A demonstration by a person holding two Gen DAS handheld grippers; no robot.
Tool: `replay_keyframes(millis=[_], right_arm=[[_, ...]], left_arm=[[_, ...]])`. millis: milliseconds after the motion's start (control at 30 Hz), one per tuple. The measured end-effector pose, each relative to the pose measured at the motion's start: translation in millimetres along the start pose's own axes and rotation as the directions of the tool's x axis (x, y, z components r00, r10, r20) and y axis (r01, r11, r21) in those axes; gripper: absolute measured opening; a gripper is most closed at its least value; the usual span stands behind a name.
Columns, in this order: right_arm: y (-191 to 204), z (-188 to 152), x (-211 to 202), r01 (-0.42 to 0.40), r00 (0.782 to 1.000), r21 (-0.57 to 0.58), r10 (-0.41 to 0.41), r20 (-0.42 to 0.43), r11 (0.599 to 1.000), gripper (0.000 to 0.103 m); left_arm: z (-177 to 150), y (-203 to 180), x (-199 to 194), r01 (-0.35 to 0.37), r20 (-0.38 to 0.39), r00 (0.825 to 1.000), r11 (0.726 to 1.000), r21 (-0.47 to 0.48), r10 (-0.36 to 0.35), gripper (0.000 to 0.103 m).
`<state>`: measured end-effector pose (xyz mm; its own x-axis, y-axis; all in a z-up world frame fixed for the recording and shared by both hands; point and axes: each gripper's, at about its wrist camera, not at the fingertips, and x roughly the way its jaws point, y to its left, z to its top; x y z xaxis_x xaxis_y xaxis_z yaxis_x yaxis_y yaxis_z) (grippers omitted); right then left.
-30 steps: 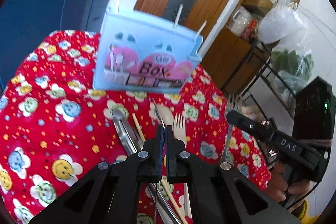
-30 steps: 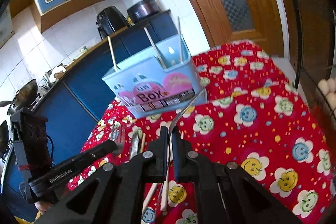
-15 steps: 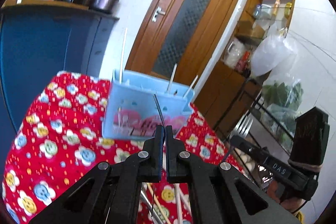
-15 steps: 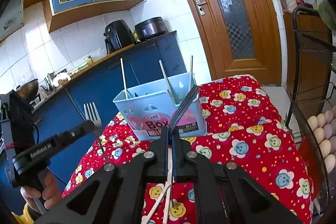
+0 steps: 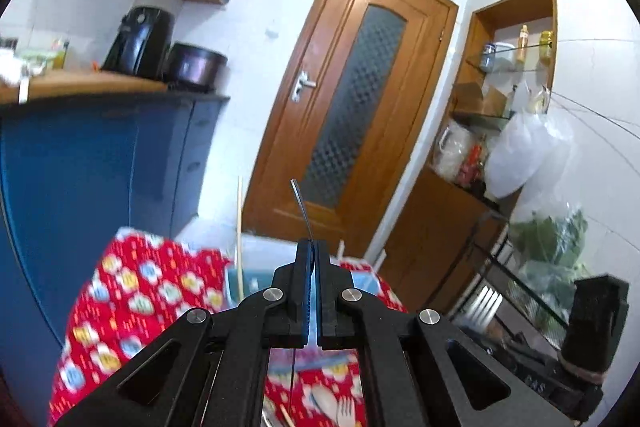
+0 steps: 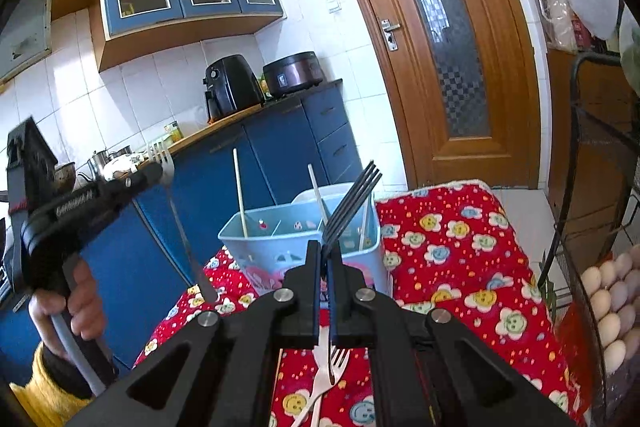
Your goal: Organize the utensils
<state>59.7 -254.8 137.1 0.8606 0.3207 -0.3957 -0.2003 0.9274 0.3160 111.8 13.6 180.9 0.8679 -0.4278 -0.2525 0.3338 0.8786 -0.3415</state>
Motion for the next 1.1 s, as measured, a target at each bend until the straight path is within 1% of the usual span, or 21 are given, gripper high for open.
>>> replay_keyframes(millis=[167,467,700,867,1100], right_arm=[[-2,11,5,0.006,1.0,-0.011,-0.006,0.011,1.0,0.004],[-7,33,11,0.031,0.999,-0.03,-0.029,0.043,0.999,0.004],[-7,52,19,0.05,0.996,-0.043,-0.046,0.072,0.998,0.004],[-7,67,26,0.053,0.994,-0.045,-0.049,0.098,0.998,0.004],[-3,81,44,0.077,0.989,-0.063,-0.068,0.132,0.995,0.004]], left_arm=[[30,0,17,-0.036,0.049,0.998,0.999,0.016,0.035,0.001],[55,9,43,-0.062,0.096,0.993,0.998,-0.011,0.063,0.001],[49,9,71,-0.104,0.092,0.99,0.995,0.007,0.103,0.001],[32,16,90,-0.115,0.044,0.992,0.993,0.0,0.114,0.001],[10,25,106,-0.129,-0.004,0.992,0.992,0.006,0.129,0.001]])
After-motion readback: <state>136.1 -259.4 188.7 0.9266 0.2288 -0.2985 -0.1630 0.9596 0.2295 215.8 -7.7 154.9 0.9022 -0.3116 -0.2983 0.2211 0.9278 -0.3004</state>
